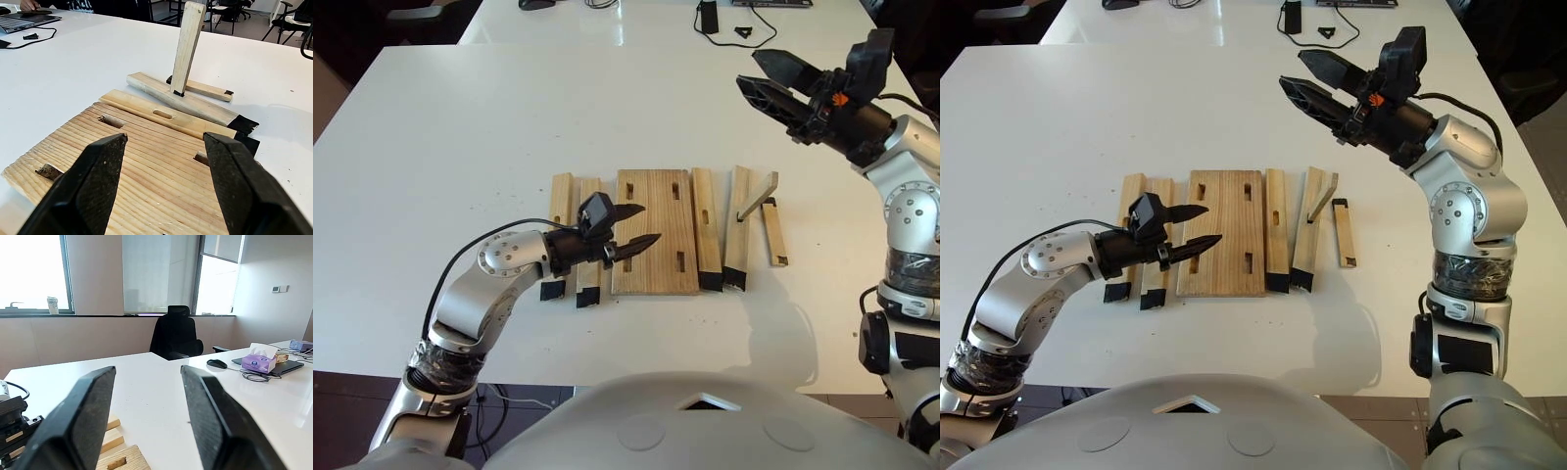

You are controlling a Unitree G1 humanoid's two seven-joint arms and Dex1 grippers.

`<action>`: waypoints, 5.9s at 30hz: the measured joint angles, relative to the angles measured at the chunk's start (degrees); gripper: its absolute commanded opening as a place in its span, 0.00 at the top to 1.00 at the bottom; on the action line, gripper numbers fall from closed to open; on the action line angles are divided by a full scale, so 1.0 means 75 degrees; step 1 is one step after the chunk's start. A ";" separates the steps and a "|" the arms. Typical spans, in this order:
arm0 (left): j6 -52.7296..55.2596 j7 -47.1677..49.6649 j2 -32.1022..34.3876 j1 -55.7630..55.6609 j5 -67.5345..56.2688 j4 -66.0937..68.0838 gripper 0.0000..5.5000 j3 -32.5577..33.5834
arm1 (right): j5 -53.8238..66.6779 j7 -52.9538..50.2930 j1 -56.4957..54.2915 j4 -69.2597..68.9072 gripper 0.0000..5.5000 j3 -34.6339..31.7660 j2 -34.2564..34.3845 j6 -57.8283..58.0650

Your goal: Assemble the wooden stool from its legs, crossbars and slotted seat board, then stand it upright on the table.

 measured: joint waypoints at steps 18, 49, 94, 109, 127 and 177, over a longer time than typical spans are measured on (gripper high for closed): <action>-0.0001 -0.0135 -0.0012 -0.0009 0.0164 0.0135 0.48 -0.0012 | -0.0078 -0.0559 0.0814 0.0254 0.56 -0.0264 0.0595 -0.0967; -0.0532 0.0630 -0.0583 0.0930 0.0917 0.0201 0.48 -0.0221 | -0.2490 0.1672 0.3614 -0.0003 0.50 0.0938 -0.2223 -0.2327; -0.0639 0.1032 -0.0596 0.1530 0.1323 0.0102 0.48 -0.0204 | -0.3112 -0.3917 0.4965 -0.1967 0.63 0.0848 0.0672 0.1854; 0.1610 0.2182 -0.1843 -0.0405 -0.1545 -0.0079 0.48 0.1969 | 0.0237 -0.2031 0.3242 -0.3015 0.63 -0.0661 0.0757 0.1456; 0.2806 0.1245 -0.0958 -0.1789 -0.7085 -0.1162 0.33 0.2440 | 0.3674 0.0942 0.2718 -0.3060 0.63 -0.0578 -0.1115 0.2307; 0.1721 -0.2841 0.2803 -0.0369 -0.4997 -0.0241 0.63 0.3789 | 0.0784 0.0605 0.3614 -0.1327 0.46 -0.0154 -0.0802 0.0702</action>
